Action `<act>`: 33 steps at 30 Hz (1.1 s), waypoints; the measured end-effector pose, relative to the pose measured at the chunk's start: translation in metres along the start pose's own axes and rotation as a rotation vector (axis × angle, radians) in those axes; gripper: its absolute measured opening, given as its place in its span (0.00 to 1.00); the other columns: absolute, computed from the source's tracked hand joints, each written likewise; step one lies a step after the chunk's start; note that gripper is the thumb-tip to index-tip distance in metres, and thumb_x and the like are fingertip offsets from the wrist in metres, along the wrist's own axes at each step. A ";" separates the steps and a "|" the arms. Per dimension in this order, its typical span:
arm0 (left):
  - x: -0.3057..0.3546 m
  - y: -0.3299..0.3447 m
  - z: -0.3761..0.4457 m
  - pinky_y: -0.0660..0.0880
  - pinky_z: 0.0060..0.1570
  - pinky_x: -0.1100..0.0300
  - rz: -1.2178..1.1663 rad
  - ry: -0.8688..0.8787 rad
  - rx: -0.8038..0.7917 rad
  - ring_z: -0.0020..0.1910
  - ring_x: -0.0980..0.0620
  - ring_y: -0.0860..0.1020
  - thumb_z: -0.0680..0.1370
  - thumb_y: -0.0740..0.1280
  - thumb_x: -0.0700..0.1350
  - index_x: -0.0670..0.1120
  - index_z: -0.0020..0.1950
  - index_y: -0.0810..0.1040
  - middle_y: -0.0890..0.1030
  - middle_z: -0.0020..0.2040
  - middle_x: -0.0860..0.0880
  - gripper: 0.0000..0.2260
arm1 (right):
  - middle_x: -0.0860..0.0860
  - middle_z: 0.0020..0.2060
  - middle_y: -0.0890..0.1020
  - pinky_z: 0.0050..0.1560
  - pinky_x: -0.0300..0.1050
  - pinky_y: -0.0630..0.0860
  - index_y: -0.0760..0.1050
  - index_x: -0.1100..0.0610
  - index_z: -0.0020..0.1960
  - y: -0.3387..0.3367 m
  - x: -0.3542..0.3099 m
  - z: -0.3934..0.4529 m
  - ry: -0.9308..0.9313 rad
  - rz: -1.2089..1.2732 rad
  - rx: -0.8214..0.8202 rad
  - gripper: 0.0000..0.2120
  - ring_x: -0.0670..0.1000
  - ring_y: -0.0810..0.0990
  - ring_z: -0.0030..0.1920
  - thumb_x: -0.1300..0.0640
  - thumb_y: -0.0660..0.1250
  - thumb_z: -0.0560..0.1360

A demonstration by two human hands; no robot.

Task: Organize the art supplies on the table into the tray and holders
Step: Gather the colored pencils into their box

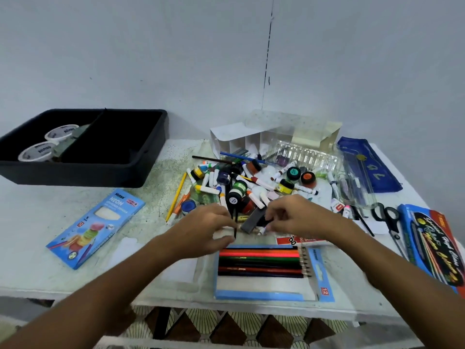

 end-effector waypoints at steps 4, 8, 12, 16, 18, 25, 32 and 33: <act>-0.020 -0.024 0.036 0.74 0.46 0.58 0.042 -0.046 0.086 0.48 0.53 0.77 0.74 0.66 0.54 0.46 0.54 0.83 0.81 0.48 0.50 0.15 | 0.47 0.36 0.79 0.36 0.43 0.71 0.79 0.51 0.44 -0.028 0.008 0.024 -0.018 0.048 0.103 0.02 0.46 0.76 0.35 0.54 0.71 0.74; -0.037 -0.044 0.080 0.75 0.44 0.55 0.102 -0.071 0.202 0.43 0.49 0.78 0.73 0.71 0.44 0.43 0.50 0.84 0.82 0.43 0.47 0.09 | 0.46 0.35 0.78 0.38 0.44 0.74 0.77 0.50 0.43 -0.058 0.017 0.053 -0.029 0.033 0.212 0.03 0.44 0.75 0.34 0.55 0.71 0.74; -0.055 -0.047 0.121 0.76 0.50 0.54 0.121 -0.140 0.244 0.50 0.46 0.78 0.74 0.69 0.38 0.42 0.60 0.79 0.82 0.50 0.44 0.14 | 0.47 0.34 0.78 0.37 0.48 0.74 0.78 0.49 0.41 -0.079 0.032 0.077 -0.014 0.071 0.290 0.04 0.48 0.76 0.34 0.56 0.71 0.74; -0.071 -0.037 0.154 0.77 0.51 0.50 0.218 -0.125 0.141 0.53 0.45 0.77 0.74 0.64 0.35 0.43 0.62 0.79 0.82 0.54 0.44 0.17 | 0.46 0.34 0.78 0.34 0.42 0.70 0.79 0.51 0.45 -0.084 0.045 0.091 -0.022 0.115 0.314 0.02 0.44 0.74 0.33 0.55 0.71 0.74; -0.077 -0.033 0.163 0.77 0.45 0.51 0.291 -0.117 0.092 0.47 0.46 0.79 0.74 0.64 0.36 0.44 0.57 0.81 0.83 0.48 0.46 0.14 | 0.43 0.34 0.77 0.34 0.38 0.68 0.79 0.51 0.46 -0.082 0.051 0.093 -0.043 0.113 0.312 0.02 0.42 0.74 0.33 0.55 0.71 0.75; -0.092 -0.037 0.158 0.77 0.45 0.52 0.236 -0.144 0.027 0.45 0.49 0.78 0.76 0.66 0.40 0.44 0.54 0.83 0.82 0.45 0.47 0.10 | 0.43 0.34 0.77 0.34 0.33 0.67 0.80 0.53 0.49 -0.080 0.064 0.099 -0.057 0.152 0.347 0.03 0.40 0.74 0.33 0.56 0.70 0.75; -0.104 -0.039 0.149 0.76 0.46 0.53 0.236 -0.171 -0.029 0.45 0.48 0.77 0.76 0.65 0.37 0.44 0.57 0.82 0.80 0.47 0.47 0.12 | 0.47 0.40 0.80 0.44 0.45 0.77 0.80 0.54 0.50 -0.065 0.044 0.120 -0.038 0.139 0.411 0.06 0.46 0.77 0.41 0.61 0.69 0.75; -0.107 -0.043 0.144 0.76 0.45 0.54 0.243 -0.166 -0.011 0.45 0.48 0.77 0.75 0.65 0.37 0.43 0.56 0.83 0.80 0.46 0.47 0.12 | 0.47 0.43 0.80 0.46 0.43 0.76 0.80 0.54 0.52 -0.064 0.042 0.121 -0.034 0.112 0.457 0.07 0.46 0.77 0.44 0.61 0.69 0.75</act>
Point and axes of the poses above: each hand's wrist, its own z-axis towards the middle knuckle, its own y-axis out of the palm, x = y × z, the point moved 2 cm from there along z, towards the middle knuckle
